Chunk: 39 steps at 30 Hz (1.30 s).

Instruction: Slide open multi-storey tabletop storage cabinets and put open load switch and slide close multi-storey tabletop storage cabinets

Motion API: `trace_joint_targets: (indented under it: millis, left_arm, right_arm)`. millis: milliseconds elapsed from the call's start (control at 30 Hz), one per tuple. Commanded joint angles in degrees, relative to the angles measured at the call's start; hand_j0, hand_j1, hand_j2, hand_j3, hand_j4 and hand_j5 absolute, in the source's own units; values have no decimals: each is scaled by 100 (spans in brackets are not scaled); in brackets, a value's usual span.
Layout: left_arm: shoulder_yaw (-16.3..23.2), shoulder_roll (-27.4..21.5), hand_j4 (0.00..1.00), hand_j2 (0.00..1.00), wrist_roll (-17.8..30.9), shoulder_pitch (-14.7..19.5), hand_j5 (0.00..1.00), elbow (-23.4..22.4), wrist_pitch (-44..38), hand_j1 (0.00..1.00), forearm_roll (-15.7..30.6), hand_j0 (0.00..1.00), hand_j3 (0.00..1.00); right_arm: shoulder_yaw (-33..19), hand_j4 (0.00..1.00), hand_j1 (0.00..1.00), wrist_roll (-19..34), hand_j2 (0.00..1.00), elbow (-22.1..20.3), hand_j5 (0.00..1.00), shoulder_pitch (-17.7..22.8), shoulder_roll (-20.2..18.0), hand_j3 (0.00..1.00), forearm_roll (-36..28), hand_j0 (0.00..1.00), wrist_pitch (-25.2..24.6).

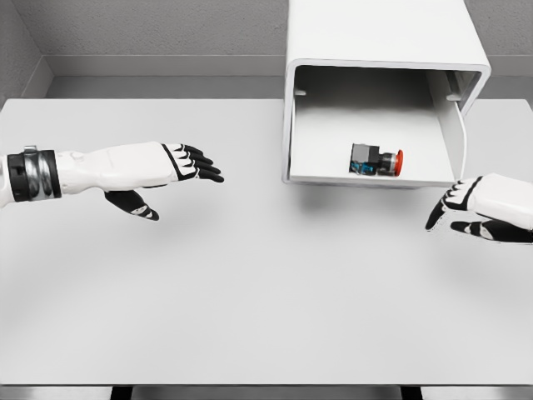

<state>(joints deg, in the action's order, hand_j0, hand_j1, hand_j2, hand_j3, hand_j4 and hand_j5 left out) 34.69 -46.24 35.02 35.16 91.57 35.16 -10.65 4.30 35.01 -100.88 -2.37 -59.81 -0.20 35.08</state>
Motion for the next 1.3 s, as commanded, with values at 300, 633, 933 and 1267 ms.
trace_joint_targets:
  millis: [300,633,933,1267]
  left_arm:
    - [2,-8,100,100,-2,0,100,10,-16,100,37,100,100]
    - [11,0,100,100,-2,-18,100,19,-16,100,37,100,100]
    - [11,-26,100,100,-2,-9,100,10,-16,100,46,100,100]
    - [11,-140,100,100,-2,-9,100,10,-16,100,46,100,100]
  right_arm:
    - [1381,56,56,-1,56,7,56,-888,233,56,196,56,-8]
    - [1899,60,60,-1,60,358,60,-1696,470,60,292,60,-8]
    - [2031,62,62,-1,62,1272,62,-2347,681,62,345,62,-8]
    - [2567,63,63,-1,63,1562,63,-2918,1006,63,451,63,-8]
